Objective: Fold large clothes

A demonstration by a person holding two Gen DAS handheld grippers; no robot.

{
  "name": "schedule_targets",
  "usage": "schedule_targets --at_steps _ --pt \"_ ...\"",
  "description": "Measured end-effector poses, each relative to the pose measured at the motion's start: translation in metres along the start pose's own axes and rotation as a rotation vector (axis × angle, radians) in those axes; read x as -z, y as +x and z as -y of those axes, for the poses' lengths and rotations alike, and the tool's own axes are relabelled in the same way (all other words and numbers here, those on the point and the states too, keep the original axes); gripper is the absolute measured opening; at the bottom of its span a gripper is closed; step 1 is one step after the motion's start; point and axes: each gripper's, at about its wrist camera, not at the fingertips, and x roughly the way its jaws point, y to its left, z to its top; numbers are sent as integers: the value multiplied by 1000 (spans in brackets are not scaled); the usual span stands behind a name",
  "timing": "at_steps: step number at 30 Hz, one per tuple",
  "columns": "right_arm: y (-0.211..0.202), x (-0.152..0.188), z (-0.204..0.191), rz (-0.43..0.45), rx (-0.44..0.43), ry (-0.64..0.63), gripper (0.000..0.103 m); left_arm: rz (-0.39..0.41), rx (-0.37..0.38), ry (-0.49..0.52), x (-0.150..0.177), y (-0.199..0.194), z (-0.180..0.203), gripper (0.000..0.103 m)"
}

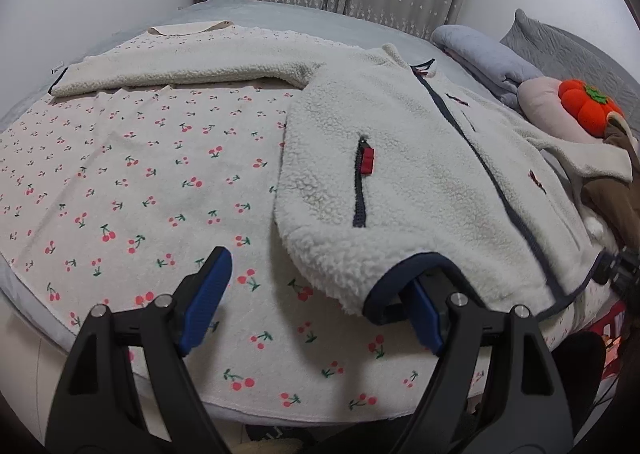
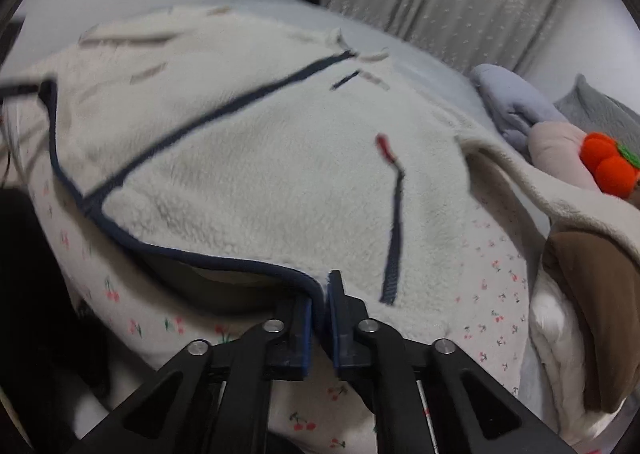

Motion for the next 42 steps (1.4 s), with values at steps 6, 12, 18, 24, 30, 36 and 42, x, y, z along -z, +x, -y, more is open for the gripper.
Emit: schedule_targets --at_steps 6,12,18,24,30,36,42 --pt "-44 -13 33 151 19 179 5 -80 -20 51 15 9 1 82" --pt "-68 -10 39 210 55 215 5 -82 13 52 27 5 8 7" --pt "-51 17 33 118 82 222 6 -75 -12 109 32 -28 19 6" --pt "5 49 38 -38 48 313 38 -168 -66 135 44 0 20 6" --pt "3 62 56 -38 99 360 8 -98 -54 139 28 -26 22 6" --pt "-12 63 50 -63 117 294 8 -273 -78 213 42 7 14 8" --pt "-12 96 64 -126 -22 372 49 -192 -47 366 41 -26 26 71"
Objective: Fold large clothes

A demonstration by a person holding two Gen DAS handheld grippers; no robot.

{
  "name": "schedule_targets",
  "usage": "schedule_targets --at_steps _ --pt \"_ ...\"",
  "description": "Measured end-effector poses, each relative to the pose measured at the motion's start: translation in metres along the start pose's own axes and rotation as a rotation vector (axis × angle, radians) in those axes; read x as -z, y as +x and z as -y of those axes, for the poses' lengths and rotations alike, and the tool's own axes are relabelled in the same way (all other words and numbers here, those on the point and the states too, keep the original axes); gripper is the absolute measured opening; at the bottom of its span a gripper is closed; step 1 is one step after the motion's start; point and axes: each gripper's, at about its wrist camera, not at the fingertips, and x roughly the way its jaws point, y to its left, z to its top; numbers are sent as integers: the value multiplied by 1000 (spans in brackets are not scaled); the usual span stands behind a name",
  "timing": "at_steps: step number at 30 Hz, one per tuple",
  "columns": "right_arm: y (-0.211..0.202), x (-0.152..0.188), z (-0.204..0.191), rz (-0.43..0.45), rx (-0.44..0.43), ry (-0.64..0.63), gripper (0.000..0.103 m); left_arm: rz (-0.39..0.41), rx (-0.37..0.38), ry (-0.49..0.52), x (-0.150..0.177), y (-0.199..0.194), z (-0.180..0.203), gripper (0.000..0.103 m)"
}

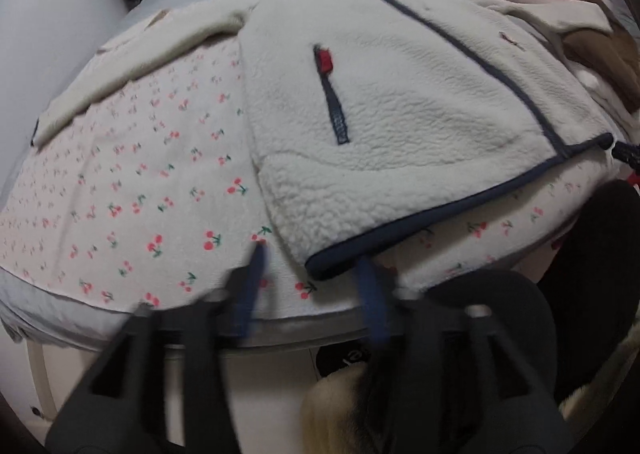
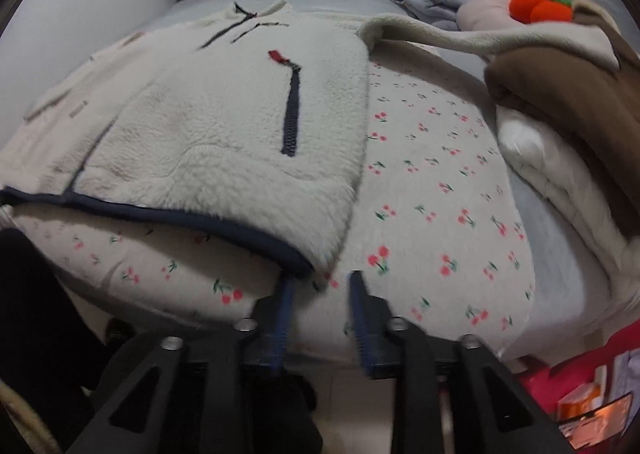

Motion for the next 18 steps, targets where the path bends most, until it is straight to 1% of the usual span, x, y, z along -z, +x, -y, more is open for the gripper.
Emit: schedule_targets --at_steps 1,3,5,7,9,11,13,15,18 --pt "-10 2 7 25 -10 19 59 18 -3 7 -2 -7 -2 77" --pt "-31 -2 30 85 -36 74 62 50 -4 22 -12 -25 -3 77" --pt "-53 -14 55 158 -52 152 67 91 -10 20 -25 -41 -5 78" --pt "-67 -29 79 227 -61 224 79 150 9 5 -45 -55 -5 83" --pt "-77 -50 105 295 -53 295 82 197 27 5 -66 -62 3 84" --pt "-81 -77 130 356 -3 338 82 229 41 20 -90 -60 13 84" --pt "-77 -100 156 391 33 396 83 244 58 29 -113 -54 26 85" --pt "-67 -122 186 405 54 470 83 245 94 25 -140 -42 40 85" --pt "-51 -145 226 423 71 571 83 206 167 -4 -186 -13 65 85"
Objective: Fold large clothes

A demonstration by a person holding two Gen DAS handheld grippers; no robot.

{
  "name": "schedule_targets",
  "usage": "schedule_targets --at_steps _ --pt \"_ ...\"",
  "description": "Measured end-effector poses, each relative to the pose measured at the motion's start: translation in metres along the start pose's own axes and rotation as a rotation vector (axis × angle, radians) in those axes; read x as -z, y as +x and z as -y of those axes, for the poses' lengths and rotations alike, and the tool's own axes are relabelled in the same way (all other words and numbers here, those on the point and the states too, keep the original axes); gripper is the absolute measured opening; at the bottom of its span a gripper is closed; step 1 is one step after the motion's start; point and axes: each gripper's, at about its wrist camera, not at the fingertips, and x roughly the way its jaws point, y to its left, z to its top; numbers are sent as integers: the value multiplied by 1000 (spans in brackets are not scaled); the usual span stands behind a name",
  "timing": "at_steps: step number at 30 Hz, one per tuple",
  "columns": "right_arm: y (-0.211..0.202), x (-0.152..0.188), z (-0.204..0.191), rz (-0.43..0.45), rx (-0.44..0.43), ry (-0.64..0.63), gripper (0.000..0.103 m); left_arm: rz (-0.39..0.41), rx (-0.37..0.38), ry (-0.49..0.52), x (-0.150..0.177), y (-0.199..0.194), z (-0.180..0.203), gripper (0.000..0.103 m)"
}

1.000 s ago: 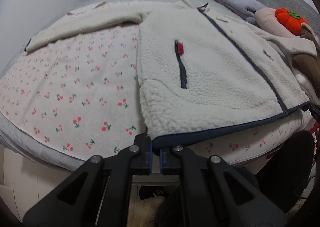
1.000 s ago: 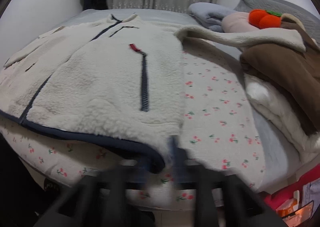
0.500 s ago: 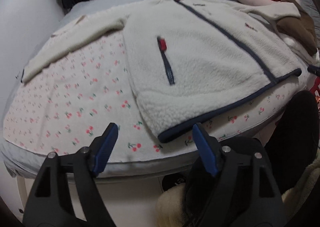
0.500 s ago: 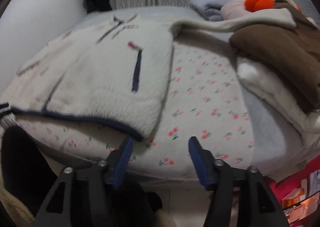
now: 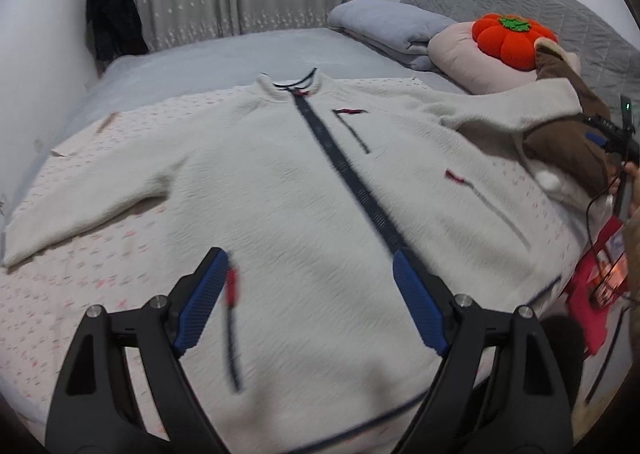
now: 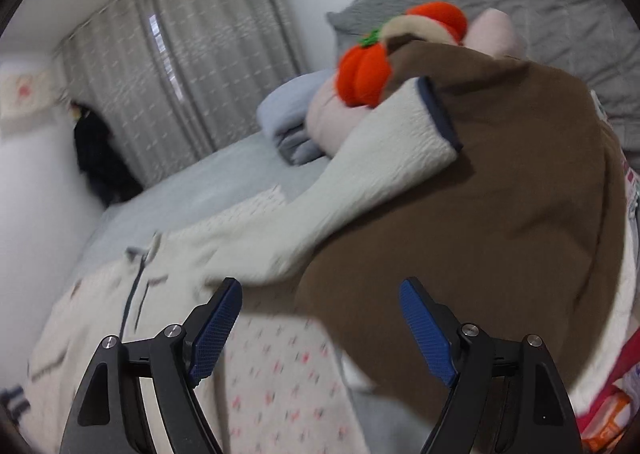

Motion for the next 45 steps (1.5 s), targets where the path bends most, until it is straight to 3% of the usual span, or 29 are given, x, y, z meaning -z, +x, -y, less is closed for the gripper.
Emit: schedule_targets --at_steps 6,7,8,9,10,13,16,19,21,24,27,29,30,31,34,38,45 --pt "58 -43 28 38 153 74 83 -47 86 30 -76 97 59 85" --pt "61 -47 29 57 173 77 78 -46 92 39 -88 113 70 85" --pt "66 -54 27 77 186 76 70 -41 99 45 -101 132 81 85" --pt "69 -61 25 94 201 60 36 -34 107 50 -116 153 94 81" --pt "71 -70 26 90 192 49 12 -27 116 48 -126 169 103 70" --pt "73 -99 30 101 113 61 10 -31 184 12 -160 221 130 43" --pt "71 -128 28 150 84 35 10 -57 298 -53 -183 274 160 25" --pt "71 -152 28 176 46 29 10 -116 407 -99 -186 320 195 15" --pt "74 -167 28 191 9 37 10 -177 476 -98 -177 348 224 14" --pt "80 -173 19 206 -38 57 10 -232 467 -113 -158 383 249 14" --pt "84 -174 -8 190 -65 11 10 -262 539 -210 -162 386 240 14" --pt "78 -175 -30 201 -82 -40 10 -277 563 -198 -162 375 233 16" --pt "76 -176 -43 202 -102 -52 10 -275 564 -188 -162 367 229 27" --pt "74 -176 -54 205 -118 -64 10 -266 558 -182 -161 354 222 48" --pt "67 -181 -94 207 -180 -106 10 -217 542 -183 -164 323 194 75" --pt "56 -183 -166 200 -256 -189 10 -182 472 -175 -169 279 135 81" --pt "50 -162 -301 145 -394 -323 10 -100 267 -205 -158 219 9 83"
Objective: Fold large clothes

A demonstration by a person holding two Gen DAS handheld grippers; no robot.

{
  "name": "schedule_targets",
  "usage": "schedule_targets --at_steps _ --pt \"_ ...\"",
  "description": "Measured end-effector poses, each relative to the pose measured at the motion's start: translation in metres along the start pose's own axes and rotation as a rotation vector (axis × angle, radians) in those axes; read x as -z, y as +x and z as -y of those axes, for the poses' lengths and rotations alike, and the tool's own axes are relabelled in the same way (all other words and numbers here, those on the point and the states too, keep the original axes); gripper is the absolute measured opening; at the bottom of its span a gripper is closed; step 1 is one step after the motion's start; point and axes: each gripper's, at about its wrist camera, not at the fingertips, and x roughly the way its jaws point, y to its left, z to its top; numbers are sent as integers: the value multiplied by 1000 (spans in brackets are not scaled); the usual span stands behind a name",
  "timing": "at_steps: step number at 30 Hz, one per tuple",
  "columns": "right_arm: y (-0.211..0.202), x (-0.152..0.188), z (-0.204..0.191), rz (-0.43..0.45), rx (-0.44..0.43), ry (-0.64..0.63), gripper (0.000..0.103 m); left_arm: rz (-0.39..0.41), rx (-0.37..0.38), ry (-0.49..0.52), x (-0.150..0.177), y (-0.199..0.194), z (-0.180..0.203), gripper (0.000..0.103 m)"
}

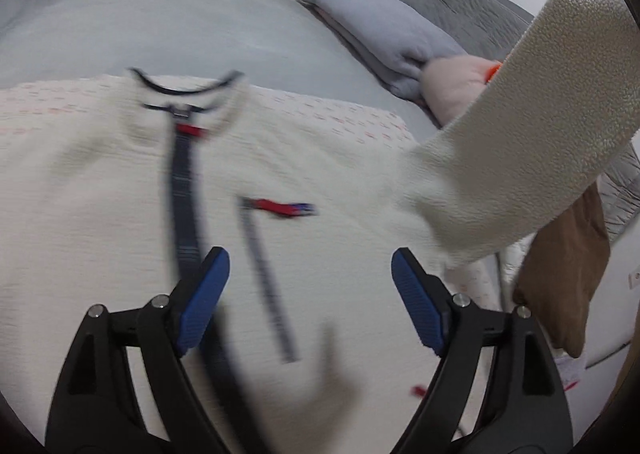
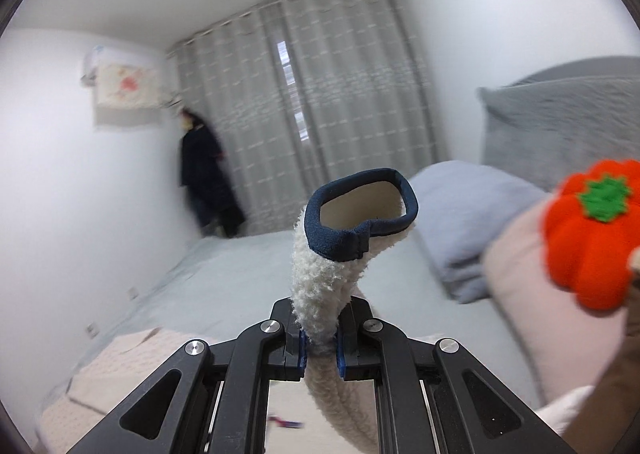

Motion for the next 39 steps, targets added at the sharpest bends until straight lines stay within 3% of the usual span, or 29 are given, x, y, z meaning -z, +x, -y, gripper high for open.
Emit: schedule_targets --at_steps 7,14,17,19,20,21,22,25,29,30,32,33,34,36,39 --pt "80 26 -124 -134 -161 -47 10 79 -99 -104 4 -56 -98 84" --pt "178 104 -228 -377 -270 -56 12 164 -76 -229 21 -73 -166 85" --pt "215 144 -258 -539 -312 -37 21 177 -28 -257 28 -72 -189 85" --pt "229 170 -265 -663 -388 12 41 183 9 -288 32 -71 -204 85" --pt "222 180 -266 -679 -413 26 48 188 27 -307 33 -71 -209 85" --pt "221 183 -266 -680 -435 35 64 191 47 -328 34 -69 -214 85" --pt "217 184 -262 -669 -439 32 70 196 81 -355 35 -67 -220 85" --pt "210 178 -247 -640 -415 5 70 185 108 -387 34 -60 -229 85" --pt "206 165 -192 -612 -319 23 71 89 -36 -328 28 -34 -218 84" --pt "208 162 -177 -607 -297 32 73 76 -83 -300 28 -30 -212 79" --pt "206 159 -139 -596 -242 54 75 65 -182 -231 27 -25 -198 57" --pt "204 161 -116 -587 -203 68 76 54 -235 -186 27 -21 -192 29" --pt "205 162 -95 -580 -168 87 77 41 -256 -133 25 -18 -183 11" --pt "202 169 -52 -566 -96 140 78 61 -272 -81 18 -22 -166 10" --pt "202 185 8 -549 -10 220 79 172 -261 -24 -2 -45 -142 9"
